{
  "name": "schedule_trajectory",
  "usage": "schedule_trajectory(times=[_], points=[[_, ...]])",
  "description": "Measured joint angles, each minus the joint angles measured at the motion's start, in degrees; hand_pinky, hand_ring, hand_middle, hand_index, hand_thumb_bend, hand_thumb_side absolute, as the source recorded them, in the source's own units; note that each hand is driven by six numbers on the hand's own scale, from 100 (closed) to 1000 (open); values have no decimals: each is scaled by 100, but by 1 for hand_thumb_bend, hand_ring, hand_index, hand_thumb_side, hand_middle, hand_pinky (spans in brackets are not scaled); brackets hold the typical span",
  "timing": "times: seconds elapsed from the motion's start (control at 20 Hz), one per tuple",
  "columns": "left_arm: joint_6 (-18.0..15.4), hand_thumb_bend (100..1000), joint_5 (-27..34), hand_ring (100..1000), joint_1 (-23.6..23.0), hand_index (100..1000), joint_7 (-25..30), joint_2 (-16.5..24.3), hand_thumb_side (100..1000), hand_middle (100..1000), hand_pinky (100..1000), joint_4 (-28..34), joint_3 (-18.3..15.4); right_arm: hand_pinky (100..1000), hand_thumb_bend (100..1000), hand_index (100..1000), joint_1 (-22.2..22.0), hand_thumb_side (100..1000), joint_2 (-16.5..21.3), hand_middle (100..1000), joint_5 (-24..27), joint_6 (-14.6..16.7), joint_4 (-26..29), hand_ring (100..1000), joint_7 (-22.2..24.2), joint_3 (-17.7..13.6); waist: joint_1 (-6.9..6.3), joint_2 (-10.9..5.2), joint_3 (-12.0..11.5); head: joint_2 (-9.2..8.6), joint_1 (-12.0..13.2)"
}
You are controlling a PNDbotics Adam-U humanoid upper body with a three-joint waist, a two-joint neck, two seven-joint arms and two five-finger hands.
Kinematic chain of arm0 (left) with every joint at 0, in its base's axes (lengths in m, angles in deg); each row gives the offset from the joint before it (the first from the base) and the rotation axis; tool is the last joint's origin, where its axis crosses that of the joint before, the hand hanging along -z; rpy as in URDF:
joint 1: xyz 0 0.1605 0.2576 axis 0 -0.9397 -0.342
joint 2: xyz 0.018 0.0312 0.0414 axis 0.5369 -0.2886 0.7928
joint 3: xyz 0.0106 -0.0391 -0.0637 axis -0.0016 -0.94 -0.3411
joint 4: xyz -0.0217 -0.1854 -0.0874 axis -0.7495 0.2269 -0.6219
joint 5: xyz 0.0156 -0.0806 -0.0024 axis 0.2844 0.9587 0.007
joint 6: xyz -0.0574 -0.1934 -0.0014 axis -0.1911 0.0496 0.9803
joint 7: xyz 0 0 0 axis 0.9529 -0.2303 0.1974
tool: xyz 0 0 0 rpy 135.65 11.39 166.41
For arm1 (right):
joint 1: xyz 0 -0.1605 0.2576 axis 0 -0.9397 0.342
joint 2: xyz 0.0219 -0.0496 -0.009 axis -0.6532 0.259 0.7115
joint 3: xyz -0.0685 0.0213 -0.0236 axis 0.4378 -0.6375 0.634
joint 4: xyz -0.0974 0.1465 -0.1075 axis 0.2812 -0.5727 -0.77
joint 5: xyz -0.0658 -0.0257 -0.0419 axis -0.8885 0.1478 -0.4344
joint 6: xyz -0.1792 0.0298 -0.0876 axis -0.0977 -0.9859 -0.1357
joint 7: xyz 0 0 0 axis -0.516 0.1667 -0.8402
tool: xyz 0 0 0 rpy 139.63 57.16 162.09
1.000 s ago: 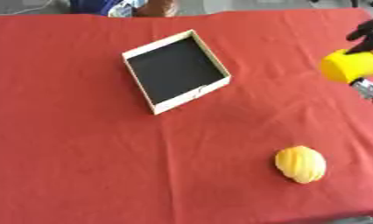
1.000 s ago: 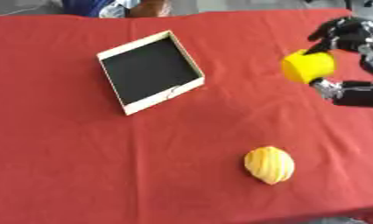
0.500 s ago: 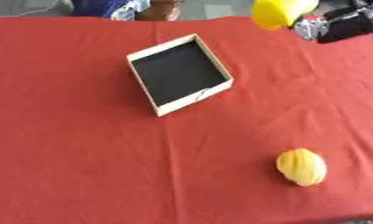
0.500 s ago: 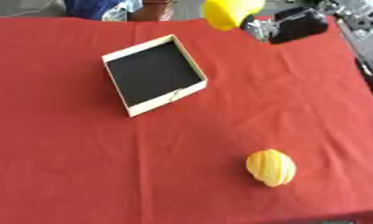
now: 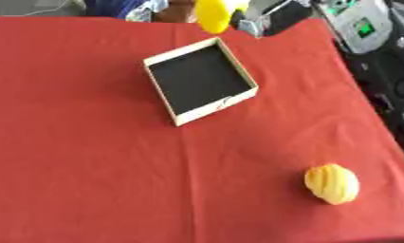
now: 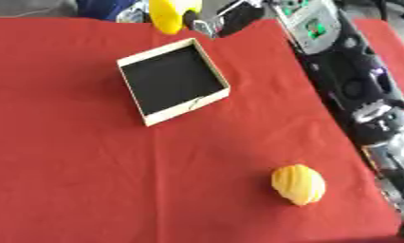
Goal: Pick up objects on the table and place them in the box.
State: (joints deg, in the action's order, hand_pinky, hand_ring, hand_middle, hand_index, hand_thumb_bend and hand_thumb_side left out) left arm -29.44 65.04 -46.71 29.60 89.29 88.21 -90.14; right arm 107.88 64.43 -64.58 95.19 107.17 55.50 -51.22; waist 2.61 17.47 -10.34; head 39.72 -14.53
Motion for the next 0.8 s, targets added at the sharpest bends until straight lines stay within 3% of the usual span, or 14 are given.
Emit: schedule_trajectory(times=[0.5, 0.7, 0.8], points=[[15, 162, 96, 778, 30, 885, 85, 0, 752, 811, 900, 0, 16, 832, 100, 670, -34, 203, -372, 519, -1162, 329, -1024, 838, -329, -120, -3, 39, -59, -1, 11], [18, 161, 106, 776, 36, 885, 105, 0, 752, 811, 900, 0, 24, 847, 100, 760, -77, 199, -434, 625, -1411, 455, -1123, 911, -455, -118, -20, 51, -59, -1, 30], [21, 161, 117, 774, 37, 885, 112, 0, 752, 811, 900, 0, 44, 868, 100, 850, -77, 198, -443, 738, -1506, 481, -1157, 981, -481, -119, -36, 54, -59, -1, 31]])
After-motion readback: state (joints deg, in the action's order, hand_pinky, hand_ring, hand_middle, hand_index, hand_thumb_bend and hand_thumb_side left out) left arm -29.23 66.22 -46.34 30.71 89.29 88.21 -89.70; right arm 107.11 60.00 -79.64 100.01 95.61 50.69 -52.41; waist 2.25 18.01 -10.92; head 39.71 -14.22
